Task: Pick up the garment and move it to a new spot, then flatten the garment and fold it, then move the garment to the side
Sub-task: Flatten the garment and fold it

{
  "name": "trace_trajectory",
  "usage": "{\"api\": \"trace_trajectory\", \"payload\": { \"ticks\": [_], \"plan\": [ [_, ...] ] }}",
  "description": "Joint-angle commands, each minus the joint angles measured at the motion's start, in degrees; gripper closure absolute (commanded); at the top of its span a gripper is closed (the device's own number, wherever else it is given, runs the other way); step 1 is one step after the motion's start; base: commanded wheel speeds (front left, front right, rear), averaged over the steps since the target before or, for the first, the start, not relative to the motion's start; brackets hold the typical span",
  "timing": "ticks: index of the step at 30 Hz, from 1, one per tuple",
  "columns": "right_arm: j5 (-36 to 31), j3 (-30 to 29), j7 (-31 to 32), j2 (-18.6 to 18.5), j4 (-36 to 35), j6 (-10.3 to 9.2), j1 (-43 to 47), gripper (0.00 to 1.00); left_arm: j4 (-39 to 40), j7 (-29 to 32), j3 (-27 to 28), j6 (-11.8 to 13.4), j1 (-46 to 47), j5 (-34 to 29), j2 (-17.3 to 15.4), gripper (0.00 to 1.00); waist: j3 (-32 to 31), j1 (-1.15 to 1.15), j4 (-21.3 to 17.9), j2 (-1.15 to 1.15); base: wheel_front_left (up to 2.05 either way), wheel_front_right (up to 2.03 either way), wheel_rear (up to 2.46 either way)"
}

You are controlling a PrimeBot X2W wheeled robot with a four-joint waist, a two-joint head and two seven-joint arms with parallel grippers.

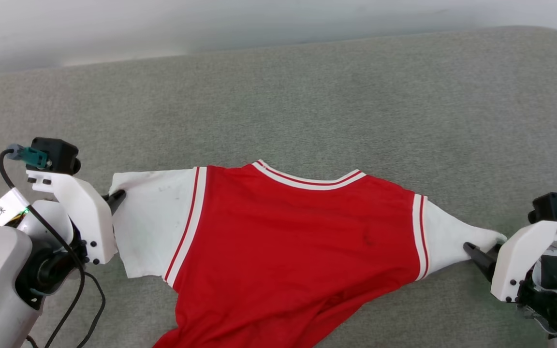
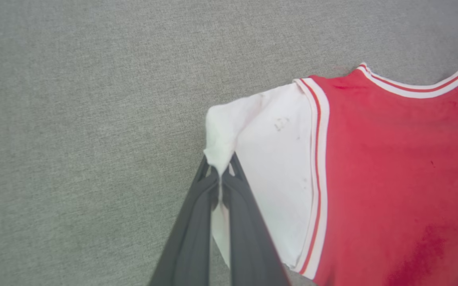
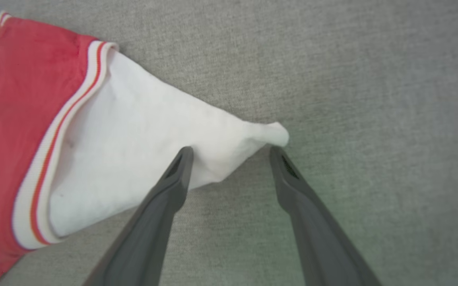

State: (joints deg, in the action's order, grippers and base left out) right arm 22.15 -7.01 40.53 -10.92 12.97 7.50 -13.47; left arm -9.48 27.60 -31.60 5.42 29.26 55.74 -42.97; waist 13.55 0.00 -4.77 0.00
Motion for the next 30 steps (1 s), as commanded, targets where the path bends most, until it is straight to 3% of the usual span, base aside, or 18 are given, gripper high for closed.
{"api": "trace_trajectory", "payload": {
  "ticks": [1,9,10,11,12,16,21,30],
  "plan": [
    [-0.11,0.32,0.84,-0.35,0.14,-0.02,-0.80,0.00,0.46,-0.25,-0.02,0.29,-0.51,-0.43,-0.31,1.00,0.50,0.00,0.57,0.00,0.00,0.00,0.00],
    [-0.73,2.42,12.93,-0.20,4.94,-0.01,-1.58,0.00,4.68,-1.39,0.19,1.29,-0.61,-1.33,-0.50,1.00,2.08,0.00,2.14,0.00,0.00,0.00,0.00],
    [-0.65,2.53,14.04,0.03,5.38,-0.01,-1.53,0.22,4.87,-1.57,0.24,1.32,-0.69,-1.24,-0.45,1.00,2.16,0.00,2.24,0.00,0.00,0.00,0.00],
    [-0.19,2.38,14.75,0.34,5.65,-0.01,-1.63,0.76,4.99,-1.70,0.26,1.39,-0.68,-1.34,-0.44,1.00,2.20,0.00,2.34,0.00,0.00,0.00,0.00],
    [0.05,2.30,15.15,0.47,5.76,-0.01,-1.74,1.00,5.03,-1.73,0.24,1.43,-0.69,-1.40,-0.40,1.00,2.18,0.00,2.44,0.00,0.00,0.00,0.00],
    [-0.41,0.90,14.04,-0.10,4.31,-0.02,-3.28,1.00,4.77,-3.32,0.64,1.69,-0.78,-1.92,-0.24,1.00,1.42,0.00,2.49,0.00,0.00,0.00,0.00],
    [-2.46,-0.86,8.12,-1.36,-0.12,-0.03,-6.97,1.00,3.44,-7.31,1.57,3.01,0.41,-3.98,0.39,1.00,-0.50,0.00,2.51,0.00,0.00,0.00,0.00],
    [-5.06,-0.99,-1.55,-1.12,-1.57,-0.03,-14.28,1.00,-3.11,-15.01,3.17,5.08,6.72,-6.95,5.66,1.00,-4.78,0.00,3.00,0.00,0.00,0.00,0.00]
  ]
}}
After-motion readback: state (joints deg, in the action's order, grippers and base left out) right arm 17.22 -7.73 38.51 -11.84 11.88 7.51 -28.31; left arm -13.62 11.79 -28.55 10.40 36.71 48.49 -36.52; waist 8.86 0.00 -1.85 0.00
